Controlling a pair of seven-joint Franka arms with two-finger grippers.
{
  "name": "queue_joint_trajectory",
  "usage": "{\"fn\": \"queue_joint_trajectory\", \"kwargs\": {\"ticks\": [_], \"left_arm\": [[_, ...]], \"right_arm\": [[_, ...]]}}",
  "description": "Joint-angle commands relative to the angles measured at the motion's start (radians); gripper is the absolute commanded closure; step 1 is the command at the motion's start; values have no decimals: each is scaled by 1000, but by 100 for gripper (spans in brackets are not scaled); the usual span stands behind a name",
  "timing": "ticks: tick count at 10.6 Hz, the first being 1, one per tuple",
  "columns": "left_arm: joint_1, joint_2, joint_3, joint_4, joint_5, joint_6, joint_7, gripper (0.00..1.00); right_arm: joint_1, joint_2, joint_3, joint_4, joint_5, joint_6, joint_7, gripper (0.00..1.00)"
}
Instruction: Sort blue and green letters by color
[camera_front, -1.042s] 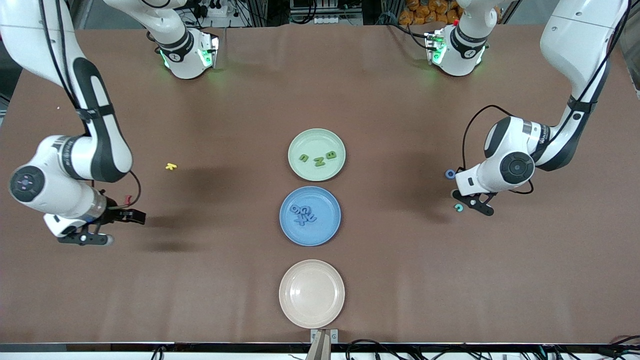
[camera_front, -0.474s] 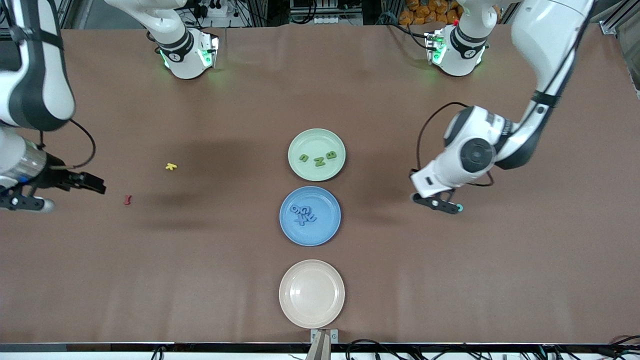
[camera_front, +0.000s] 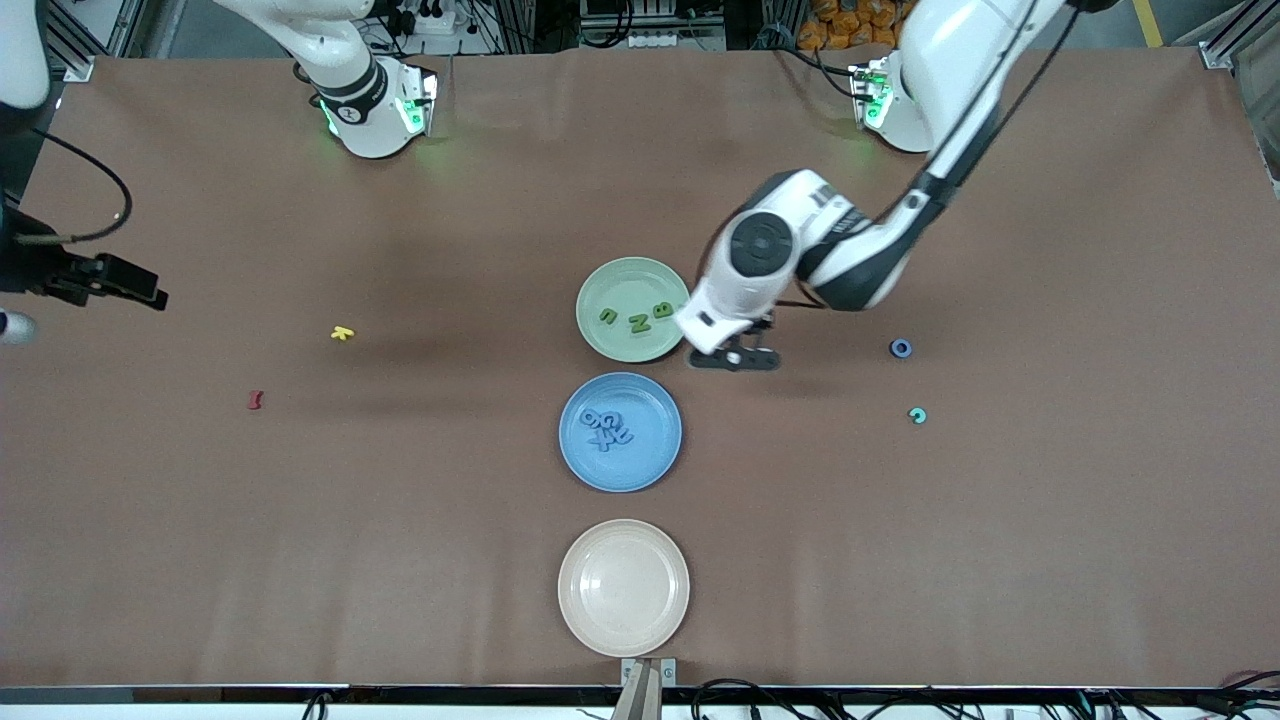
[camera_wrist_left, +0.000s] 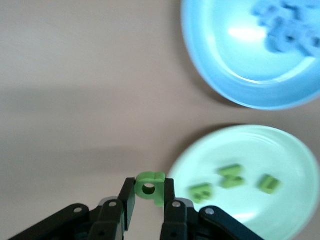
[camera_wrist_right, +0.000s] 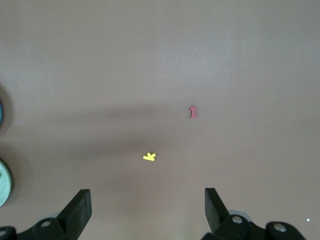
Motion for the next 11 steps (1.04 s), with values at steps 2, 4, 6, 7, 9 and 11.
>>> {"fn": "queue_joint_trajectory", "kwargs": {"ticks": [2, 4, 6, 7, 9, 11], "left_arm": [[-211, 170, 66, 209, -4, -2, -228, 100], [-298, 173, 156, 209, -3, 9, -223, 74], [-296, 164, 166, 209, 8, 8, -209, 0], [-289, 153, 166, 218, 8, 8, -207, 0], [-284, 113, 167, 232, 41, 4, -209, 0], [-276, 52, 181, 232, 144, 0, -207, 0]], "right_arm": [[45, 12, -21, 153, -21, -94, 12, 0], [99, 10, -75, 156, -21, -92, 13, 0], [125, 18, -123, 156, -3, -88, 13, 0], [118, 24, -122, 156, -2, -82, 12, 0], [119, 35, -123, 158, -10, -74, 12, 0], [118, 35, -123, 177, -7, -75, 12, 0]]}}
